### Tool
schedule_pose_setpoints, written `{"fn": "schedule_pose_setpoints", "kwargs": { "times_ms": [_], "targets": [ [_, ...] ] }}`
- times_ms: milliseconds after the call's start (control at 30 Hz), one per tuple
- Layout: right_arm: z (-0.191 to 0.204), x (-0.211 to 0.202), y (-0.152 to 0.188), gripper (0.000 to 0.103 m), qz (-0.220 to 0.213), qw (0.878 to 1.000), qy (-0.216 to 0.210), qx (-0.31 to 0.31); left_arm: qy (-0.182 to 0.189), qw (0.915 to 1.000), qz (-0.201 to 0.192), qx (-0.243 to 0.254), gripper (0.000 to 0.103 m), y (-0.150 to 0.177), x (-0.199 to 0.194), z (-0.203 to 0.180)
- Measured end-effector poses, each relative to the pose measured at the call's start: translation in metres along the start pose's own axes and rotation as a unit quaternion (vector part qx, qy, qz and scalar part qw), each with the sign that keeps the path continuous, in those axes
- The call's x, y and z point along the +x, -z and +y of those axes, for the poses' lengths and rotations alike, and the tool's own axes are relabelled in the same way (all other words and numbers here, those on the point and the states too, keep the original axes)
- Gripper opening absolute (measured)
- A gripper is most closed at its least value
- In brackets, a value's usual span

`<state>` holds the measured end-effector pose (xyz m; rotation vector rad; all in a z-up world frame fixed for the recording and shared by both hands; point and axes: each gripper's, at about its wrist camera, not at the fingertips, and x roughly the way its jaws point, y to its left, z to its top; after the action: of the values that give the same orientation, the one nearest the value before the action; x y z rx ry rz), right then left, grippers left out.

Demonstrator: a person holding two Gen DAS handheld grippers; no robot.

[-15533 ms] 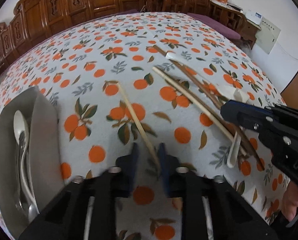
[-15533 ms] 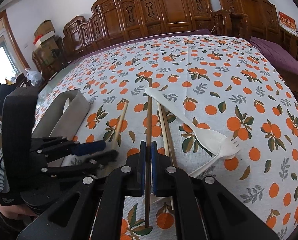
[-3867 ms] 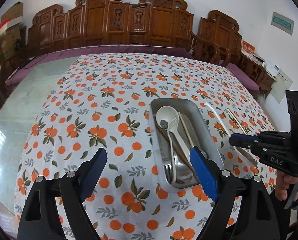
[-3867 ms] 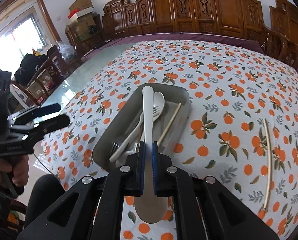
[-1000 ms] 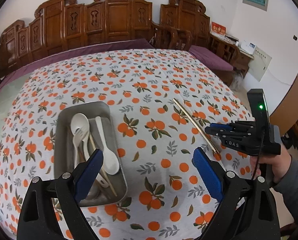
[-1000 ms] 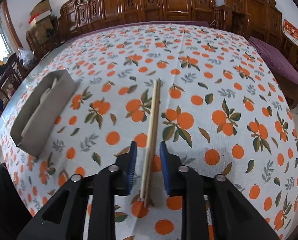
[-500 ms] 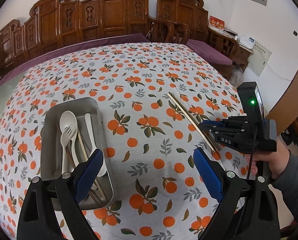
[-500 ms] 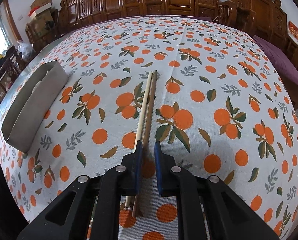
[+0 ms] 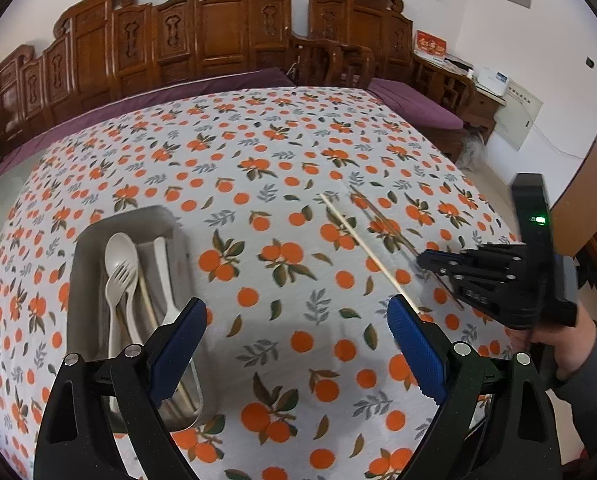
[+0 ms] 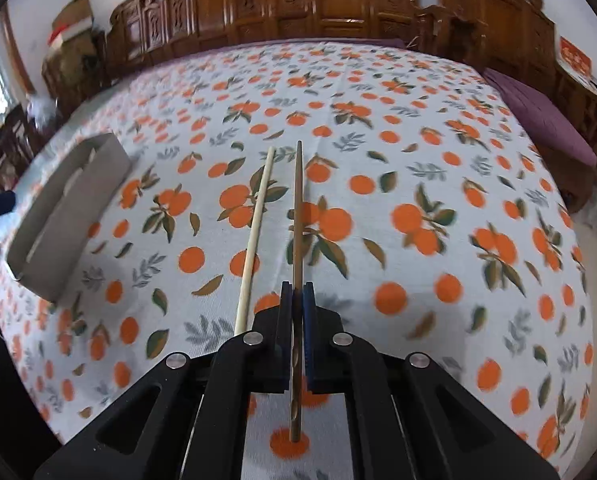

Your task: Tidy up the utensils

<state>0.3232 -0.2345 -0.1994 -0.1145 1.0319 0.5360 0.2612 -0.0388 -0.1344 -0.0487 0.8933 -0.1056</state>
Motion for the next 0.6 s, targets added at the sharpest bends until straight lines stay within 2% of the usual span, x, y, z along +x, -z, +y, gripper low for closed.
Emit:
{"fn": "schedule_pose_setpoints", "kwargs": {
  "times_ms": [300,500,600],
  "targets": [
    [-0.01,-0.049,0.02,0.006,-0.027,0.999,-0.002,0.038,0.011,0.9998,-0.003,0.018,0.088,-0.013,0.007,-0.025],
    [-0.014,-0.059,0.029,0.006,-0.035,0.998,-0.006,0.052,0.01,0.9997,0.002,0.02,0.088,-0.016,0.023,-0.035],
    [-0.018,-0.062,0.035,0.006,-0.039,0.997,-0.009,0.064,0.008,0.9997,0.014,0.02,0.082,-0.015,0.04,-0.04]
  ]
}}
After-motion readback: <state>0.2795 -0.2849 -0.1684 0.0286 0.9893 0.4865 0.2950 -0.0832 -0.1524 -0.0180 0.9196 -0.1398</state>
